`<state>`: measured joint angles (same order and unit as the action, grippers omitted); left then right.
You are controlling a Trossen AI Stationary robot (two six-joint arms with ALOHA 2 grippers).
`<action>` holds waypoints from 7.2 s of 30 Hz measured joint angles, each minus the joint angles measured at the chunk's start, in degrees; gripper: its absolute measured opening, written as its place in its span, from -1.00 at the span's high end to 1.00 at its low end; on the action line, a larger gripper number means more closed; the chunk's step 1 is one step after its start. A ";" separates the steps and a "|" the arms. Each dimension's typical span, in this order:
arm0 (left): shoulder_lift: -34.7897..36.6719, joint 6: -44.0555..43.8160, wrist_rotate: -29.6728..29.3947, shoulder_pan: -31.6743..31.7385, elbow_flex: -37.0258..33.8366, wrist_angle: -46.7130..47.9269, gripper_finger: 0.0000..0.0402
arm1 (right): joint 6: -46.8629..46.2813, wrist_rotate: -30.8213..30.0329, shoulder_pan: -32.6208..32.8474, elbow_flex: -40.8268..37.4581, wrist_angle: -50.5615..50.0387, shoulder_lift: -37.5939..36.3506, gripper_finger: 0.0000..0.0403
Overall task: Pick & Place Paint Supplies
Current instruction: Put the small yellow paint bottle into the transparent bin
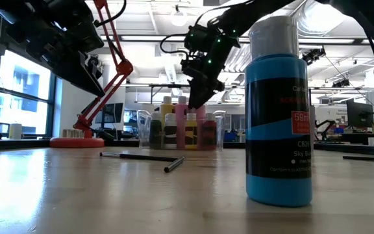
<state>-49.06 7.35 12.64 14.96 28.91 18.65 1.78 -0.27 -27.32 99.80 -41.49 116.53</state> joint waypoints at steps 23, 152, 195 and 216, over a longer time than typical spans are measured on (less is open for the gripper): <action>0.00 -0.17 -0.01 0.00 0.00 1.72 0.49 | -0.14 0.28 5.58 12.86 -16.92 -0.17 0.24; 0.02 -3.17 -10.78 0.02 0.02 -6.08 0.49 | -18.43 -27.84 9.57 0.47 -0.17 5.77 0.99; 0.00 -3.19 -10.78 0.02 0.02 -5.21 0.49 | -18.75 -18.97 10.06 0.52 5.68 4.65 0.99; 0.00 -3.19 -10.87 0.02 0.02 -5.35 0.49 | -19.54 -18.49 8.36 0.54 6.13 7.82 0.99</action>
<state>-49.06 4.16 1.77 14.98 28.93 13.30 -17.75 -18.76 -18.96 100.33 -35.36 124.36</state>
